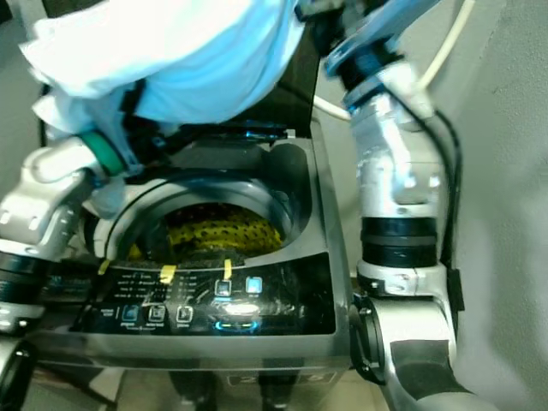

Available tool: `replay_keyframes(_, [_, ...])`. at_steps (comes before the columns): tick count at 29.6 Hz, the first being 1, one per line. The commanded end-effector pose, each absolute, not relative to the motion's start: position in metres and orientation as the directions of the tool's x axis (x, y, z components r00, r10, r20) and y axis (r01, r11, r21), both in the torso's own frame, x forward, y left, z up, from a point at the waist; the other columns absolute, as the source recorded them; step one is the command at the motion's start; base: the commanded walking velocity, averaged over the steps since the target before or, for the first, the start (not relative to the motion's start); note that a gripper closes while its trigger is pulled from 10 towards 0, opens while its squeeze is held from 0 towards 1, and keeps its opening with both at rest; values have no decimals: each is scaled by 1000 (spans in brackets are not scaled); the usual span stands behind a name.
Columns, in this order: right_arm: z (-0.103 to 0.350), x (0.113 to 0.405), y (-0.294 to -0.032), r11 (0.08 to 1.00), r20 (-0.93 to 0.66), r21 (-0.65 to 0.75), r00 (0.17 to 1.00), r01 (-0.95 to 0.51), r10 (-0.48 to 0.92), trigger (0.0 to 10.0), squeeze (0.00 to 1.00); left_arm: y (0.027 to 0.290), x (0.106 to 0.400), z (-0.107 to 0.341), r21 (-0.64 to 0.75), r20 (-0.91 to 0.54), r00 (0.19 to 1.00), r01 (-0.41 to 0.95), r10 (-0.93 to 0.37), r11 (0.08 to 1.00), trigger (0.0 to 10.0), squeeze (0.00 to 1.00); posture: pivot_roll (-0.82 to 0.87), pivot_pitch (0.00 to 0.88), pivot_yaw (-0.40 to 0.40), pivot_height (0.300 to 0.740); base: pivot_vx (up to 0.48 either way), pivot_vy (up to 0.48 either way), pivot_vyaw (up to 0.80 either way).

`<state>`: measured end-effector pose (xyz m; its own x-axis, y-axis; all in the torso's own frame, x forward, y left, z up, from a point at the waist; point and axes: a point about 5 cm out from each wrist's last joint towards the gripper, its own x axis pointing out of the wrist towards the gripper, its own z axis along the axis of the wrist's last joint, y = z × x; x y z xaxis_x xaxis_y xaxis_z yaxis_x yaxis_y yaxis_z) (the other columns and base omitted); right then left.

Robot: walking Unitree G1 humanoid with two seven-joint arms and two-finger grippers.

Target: Clothes washing

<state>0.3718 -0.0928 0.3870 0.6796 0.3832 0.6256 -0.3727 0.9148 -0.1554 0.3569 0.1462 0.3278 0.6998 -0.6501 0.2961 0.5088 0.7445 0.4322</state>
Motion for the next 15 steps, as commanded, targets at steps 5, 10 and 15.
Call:
replay_keyframes(5, [388, 373, -43, 870, 573, -311, 654, -384, 494, 10000, 0, 150, 358, 291, 304, 197, 709, 613, -678, 729, 10000, 0, 42, 61, 51, 740, 0, 0, 0])
replay_keyframes(10, [379, 370, -10, 805, 509, -208, 641, -556, 574, 10000, 0, 82, 303, 236, 141, 125, 484, 855, -866, 499, 10000, 0, 73, 63, 18, 740, 0, 0, 0])
replay_keyframes(15, [371, 374, -9, 801, 507, -186, 642, -569, 575, 10000, 0, 58, 280, 256, 98, 261, 441, 873, -859, 478, 10000, 0, 71, 63, 17, 740, 0, 0, 0])
